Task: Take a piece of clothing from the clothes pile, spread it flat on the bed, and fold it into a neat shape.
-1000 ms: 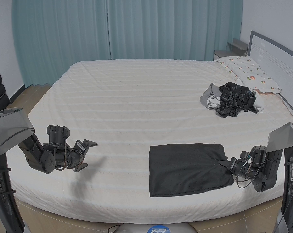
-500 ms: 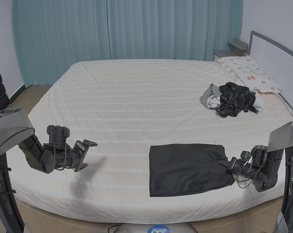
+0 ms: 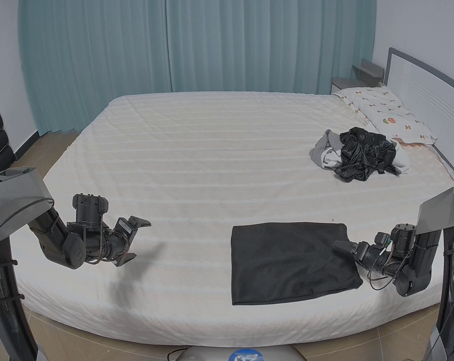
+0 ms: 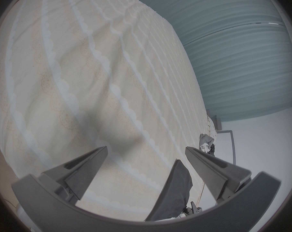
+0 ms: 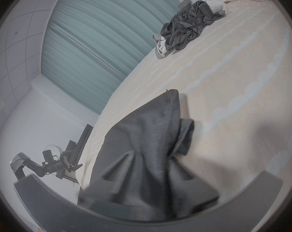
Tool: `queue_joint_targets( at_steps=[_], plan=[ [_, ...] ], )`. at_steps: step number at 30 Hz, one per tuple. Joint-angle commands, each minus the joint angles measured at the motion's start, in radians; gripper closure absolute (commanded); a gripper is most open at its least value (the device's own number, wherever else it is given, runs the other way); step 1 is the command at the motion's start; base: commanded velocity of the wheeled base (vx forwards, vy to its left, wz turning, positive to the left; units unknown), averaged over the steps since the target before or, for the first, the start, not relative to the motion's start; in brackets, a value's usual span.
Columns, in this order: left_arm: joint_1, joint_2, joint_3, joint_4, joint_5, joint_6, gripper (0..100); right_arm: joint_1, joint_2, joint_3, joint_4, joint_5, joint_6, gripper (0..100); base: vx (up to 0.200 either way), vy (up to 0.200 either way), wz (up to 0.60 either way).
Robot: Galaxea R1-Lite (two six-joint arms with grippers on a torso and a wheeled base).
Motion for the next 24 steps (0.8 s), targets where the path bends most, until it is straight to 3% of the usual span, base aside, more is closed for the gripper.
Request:
queue_joint_targets(
  at_steps=[1,4,10,20,24],
  plan=[
    [-0.01,-0.002,0.001,0.0,0.01,0.0,0,-0.04,-0.044,0.002,-0.01,-0.003,0.0,0,0.0,0.0,0.0],
    [-0.048,-0.012,0.004,0.0,0.062,0.0,0,-0.078,-0.059,-0.009,-0.009,-0.028,0.001,0,0.0,0.0,0.0],
    [-0.2,-0.036,0.023,0.002,0.074,-0.013,0,-0.11,-0.053,-0.034,-0.009,-0.034,0.03,0,0.0,0.0,0.0],
    [-0.248,-0.041,0.024,0.0,0.067,-0.046,0,-0.124,-0.048,-0.043,-0.009,-0.034,0.037,0,0.0,0.0,0.0],
    [-0.274,-0.041,0.006,0.0,0.067,-0.089,0,-0.124,-0.05,-0.043,-0.009,-0.034,0.037,0,0.0,-0.2,0.0]
  ],
)
